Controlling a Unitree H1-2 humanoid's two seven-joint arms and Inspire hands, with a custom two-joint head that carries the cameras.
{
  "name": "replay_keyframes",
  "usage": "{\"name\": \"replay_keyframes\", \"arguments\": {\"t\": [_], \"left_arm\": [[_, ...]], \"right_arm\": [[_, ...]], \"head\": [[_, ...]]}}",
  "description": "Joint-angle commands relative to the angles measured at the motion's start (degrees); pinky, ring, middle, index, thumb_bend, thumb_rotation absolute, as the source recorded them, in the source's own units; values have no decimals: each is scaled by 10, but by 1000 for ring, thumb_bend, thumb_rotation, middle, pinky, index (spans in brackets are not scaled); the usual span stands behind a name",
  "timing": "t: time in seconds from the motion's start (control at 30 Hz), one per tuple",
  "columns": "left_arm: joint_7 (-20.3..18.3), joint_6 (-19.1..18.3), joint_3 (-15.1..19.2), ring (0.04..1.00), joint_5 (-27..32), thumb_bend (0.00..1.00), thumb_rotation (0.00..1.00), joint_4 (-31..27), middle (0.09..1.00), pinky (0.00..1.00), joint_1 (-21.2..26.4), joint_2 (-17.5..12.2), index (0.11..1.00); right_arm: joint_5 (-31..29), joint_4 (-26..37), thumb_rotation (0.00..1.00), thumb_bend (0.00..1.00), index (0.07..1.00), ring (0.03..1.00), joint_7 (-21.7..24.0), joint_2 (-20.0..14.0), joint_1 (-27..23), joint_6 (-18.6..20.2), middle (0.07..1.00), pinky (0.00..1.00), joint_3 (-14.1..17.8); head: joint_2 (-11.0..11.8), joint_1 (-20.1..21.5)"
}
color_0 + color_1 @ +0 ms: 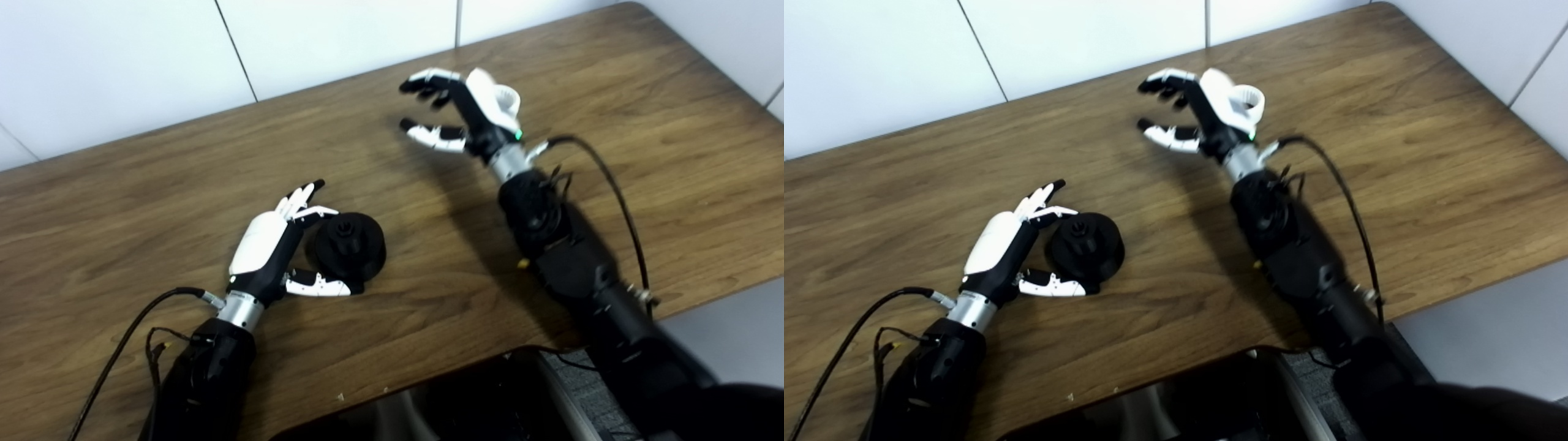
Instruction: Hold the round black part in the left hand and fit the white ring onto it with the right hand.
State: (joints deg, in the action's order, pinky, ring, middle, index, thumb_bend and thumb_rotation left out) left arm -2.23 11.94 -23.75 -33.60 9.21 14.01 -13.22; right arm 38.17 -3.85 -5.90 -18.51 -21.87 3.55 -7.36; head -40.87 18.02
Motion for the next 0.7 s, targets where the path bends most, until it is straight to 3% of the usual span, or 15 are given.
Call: {"name": "replay_keyframes", "arguments": {"t": [0.0, 0.1, 0.23, 0.4, 0.57, 0.6, 0.67], "left_arm": [[0, 3, 4, 1000, -8, 1000, 372, 13, 1000, 1000, -12, -11, 644], [2, 8, 5, 1000, -10, 1000, 372, 15, 1000, 1000, -12, -12, 642], [4, 12, 6, 1000, -11, 1000, 366, 15, 1000, 1000, -12, -13, 641], [4, 14, 7, 1000, -12, 1000, 370, 16, 1000, 1000, -12, -15, 640], [4, 16, 8, 1000, -12, 1000, 370, 16, 1000, 1000, -12, -14, 640], [4, 16, 8, 1000, -12, 1000, 367, 16, 1000, 1000, -12, -14, 639], [4, 14, 9, 1000, -11, 1000, 360, 15, 1000, 1000, -13, -14, 638]], "right_arm": [[37, 26, 327, 539, 722, 779, 12, -20, -31, 14, 793, 649, -6], [76, 30, 357, 573, 743, 801, 34, -50, -41, 32, 814, 665, -18], [112, 35, 420, 633, 768, 850, 61, -77, -51, 53, 839, 796, -25], [123, 25, 412, 661, 780, 882, 78, -95, -64, 66, 846, 851, -19], [121, 19, 467, 669, 827, 949, 128, -115, -78, 93, 898, 939, -17], [121, 19, 500, 680, 836, 957, 142, -120, -80, 100, 905, 944, -19], [126, 28, 672, 774, 885, 982, 185, -133, -83, 116, 936, 955, -27]], "head": [[-1, 1], [-1, -4], [-1, -4], [0, -6], [-2, -10], [-2, -7], [-2, -7]]}}
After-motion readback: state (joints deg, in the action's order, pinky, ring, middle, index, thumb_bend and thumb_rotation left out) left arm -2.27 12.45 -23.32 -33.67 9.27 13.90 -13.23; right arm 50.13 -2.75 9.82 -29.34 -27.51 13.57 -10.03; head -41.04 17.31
